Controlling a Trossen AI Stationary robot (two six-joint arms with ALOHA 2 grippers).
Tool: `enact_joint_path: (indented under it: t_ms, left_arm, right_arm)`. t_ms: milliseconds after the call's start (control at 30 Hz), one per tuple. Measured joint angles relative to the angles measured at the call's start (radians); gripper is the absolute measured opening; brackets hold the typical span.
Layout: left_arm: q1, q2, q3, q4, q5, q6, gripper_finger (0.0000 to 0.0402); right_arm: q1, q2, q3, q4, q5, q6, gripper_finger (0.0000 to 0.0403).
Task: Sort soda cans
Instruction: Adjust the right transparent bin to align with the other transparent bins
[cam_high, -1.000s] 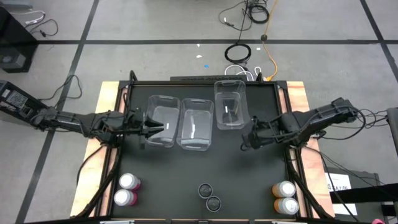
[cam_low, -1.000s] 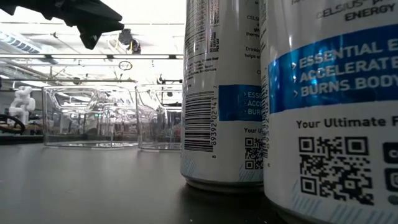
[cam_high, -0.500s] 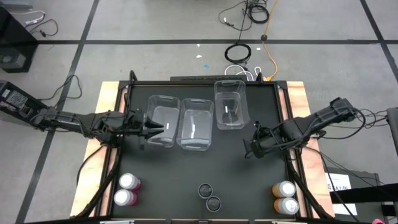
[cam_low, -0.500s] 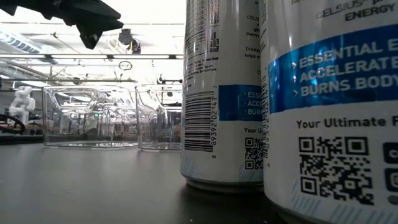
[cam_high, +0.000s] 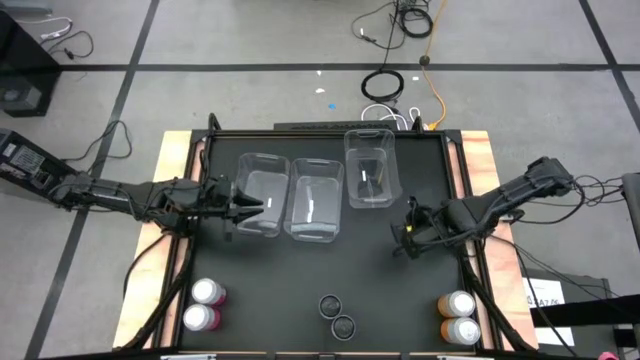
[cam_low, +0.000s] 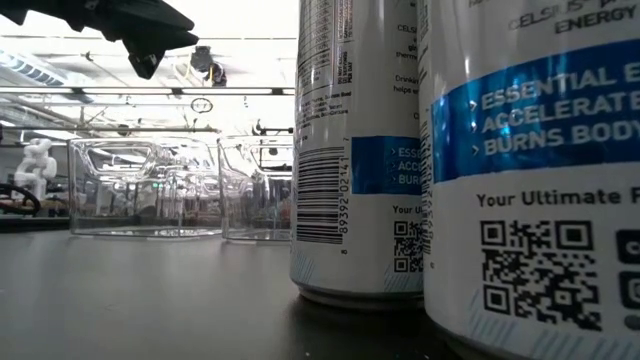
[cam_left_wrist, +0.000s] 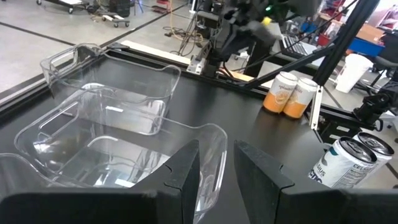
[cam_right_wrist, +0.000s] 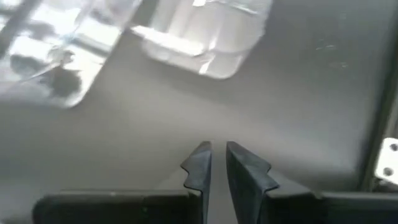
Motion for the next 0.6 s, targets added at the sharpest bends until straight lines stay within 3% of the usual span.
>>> enact_joint_path:
  t_ms: [267,500,600]
  left_arm:
    - [0.0,0.0,0.0,0.041,0.0,0.0,0.0109]
    - [0.0,0.0,0.0,0.055,0.0,0.0,0.0109]
    - [0.0,0.0,0.0,0.055,0.0,0.0,0.0109]
  right_arm:
    - [-0.218,-0.005,-0.068,0.032,-0.026,-0.204,0.0111]
    - [-0.482,-0.068,-0.067,0.27,-0.041,-0.536,0.0164]
    - [-0.617,-0.06,-0.067,0.328,-0.1,-0.64,0.0172]
